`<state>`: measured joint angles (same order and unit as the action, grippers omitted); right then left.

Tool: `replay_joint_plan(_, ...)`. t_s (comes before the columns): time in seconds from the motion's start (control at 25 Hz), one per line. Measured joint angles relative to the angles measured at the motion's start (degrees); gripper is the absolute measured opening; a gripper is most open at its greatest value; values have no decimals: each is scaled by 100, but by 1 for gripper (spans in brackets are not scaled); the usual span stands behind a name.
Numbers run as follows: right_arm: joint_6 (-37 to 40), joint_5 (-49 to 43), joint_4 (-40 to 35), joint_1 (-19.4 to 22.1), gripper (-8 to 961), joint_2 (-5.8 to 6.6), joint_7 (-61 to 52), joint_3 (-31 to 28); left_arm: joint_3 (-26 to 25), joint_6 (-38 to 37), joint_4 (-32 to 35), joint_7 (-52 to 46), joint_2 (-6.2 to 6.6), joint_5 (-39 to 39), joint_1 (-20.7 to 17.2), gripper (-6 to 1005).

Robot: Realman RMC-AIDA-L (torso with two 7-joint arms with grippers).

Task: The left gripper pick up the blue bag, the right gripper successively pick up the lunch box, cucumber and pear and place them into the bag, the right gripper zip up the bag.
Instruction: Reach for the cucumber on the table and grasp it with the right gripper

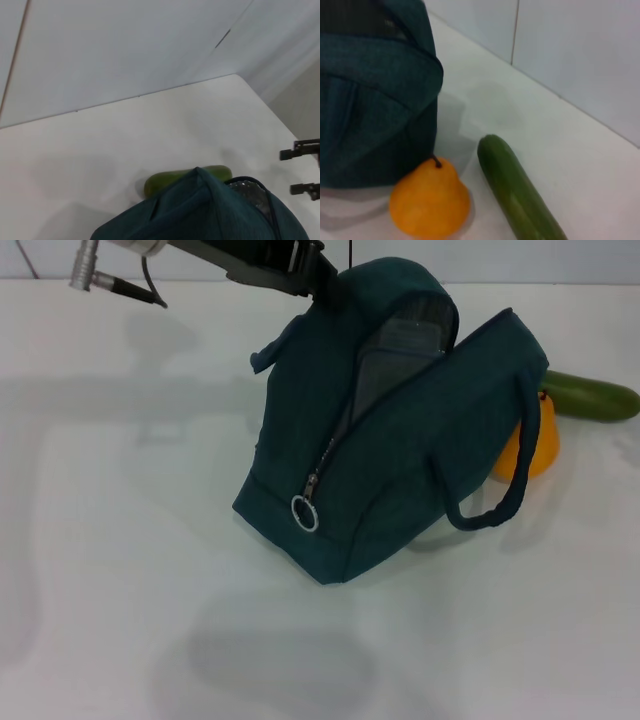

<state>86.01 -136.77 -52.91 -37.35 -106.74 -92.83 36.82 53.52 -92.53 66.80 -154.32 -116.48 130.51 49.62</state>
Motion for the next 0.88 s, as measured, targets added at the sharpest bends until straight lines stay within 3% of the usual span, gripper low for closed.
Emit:
replay_joint_plan(0.16,-113,-478,-124,-320,720,-109,-178,145,0,7,-1,6,-18,0,38,48)
replay_joint_plan(0.44,-160,-784,-91,-716,720,-47,-557,608,0,14,6,12,-39,-8,71,48)
replay_joint_plan(0.64,-256,-1212,131,-987,719,-119,-598,695,8,83,-14,83,-47,-10,74,48)
replay_joint_plan(0.88,-702,-1288,281,-999,719,-249,-577,1114,-3,87,-27,169,-52,-105,24,48)
